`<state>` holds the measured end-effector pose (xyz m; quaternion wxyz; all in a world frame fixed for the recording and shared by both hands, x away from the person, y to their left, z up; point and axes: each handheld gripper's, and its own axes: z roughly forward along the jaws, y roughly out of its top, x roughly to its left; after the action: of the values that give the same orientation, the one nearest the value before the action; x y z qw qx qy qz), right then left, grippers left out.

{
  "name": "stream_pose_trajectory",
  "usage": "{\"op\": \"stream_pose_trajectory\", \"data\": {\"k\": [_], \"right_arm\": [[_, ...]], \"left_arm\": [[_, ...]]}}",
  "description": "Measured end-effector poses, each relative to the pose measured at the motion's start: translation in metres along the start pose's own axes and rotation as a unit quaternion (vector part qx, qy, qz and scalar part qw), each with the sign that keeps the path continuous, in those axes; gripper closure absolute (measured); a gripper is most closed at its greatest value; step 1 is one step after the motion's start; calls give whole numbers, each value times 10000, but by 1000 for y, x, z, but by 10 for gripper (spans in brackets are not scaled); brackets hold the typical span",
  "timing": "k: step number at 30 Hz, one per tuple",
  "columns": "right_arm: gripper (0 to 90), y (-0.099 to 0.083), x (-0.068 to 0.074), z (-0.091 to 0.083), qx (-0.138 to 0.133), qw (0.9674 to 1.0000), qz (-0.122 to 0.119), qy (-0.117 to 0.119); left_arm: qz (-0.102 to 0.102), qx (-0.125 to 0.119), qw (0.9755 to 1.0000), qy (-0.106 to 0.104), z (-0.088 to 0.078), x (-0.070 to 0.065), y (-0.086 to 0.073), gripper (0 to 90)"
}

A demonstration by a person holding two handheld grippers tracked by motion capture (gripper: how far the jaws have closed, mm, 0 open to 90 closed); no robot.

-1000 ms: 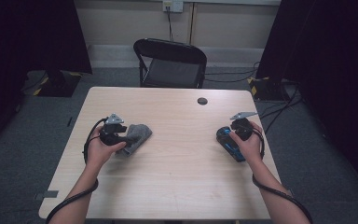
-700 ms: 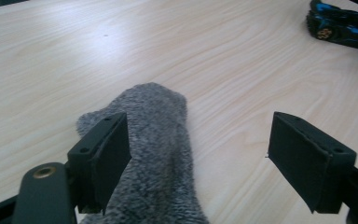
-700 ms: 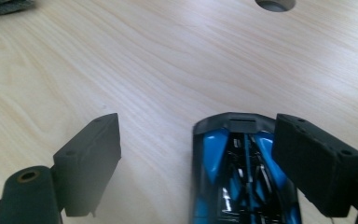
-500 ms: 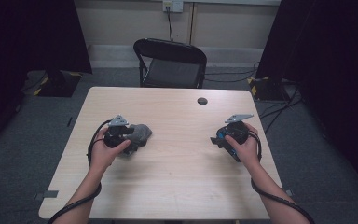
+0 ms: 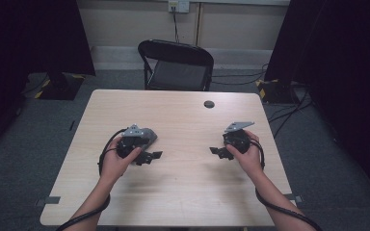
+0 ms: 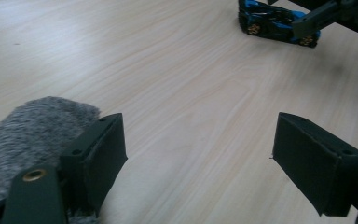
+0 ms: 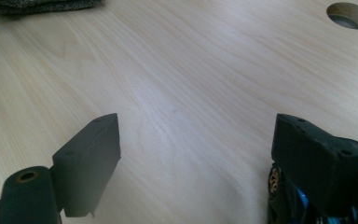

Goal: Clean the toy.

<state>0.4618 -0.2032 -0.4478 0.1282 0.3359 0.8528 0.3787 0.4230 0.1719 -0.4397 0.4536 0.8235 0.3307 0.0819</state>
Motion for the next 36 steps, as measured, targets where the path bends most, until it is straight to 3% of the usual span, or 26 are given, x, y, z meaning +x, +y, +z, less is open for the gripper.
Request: {"op": "stream_pose_trajectory", "data": {"k": [23,36], "right_arm": [[154,-5,25,0,-45,9992,-265,301],[154,-12,39,3,-44,9976,-337,597]], "left_arm": [[103,111,9994,-315,17,-20,-13,164],[294,254,9979,-514,23,-33,-19,164]]}}
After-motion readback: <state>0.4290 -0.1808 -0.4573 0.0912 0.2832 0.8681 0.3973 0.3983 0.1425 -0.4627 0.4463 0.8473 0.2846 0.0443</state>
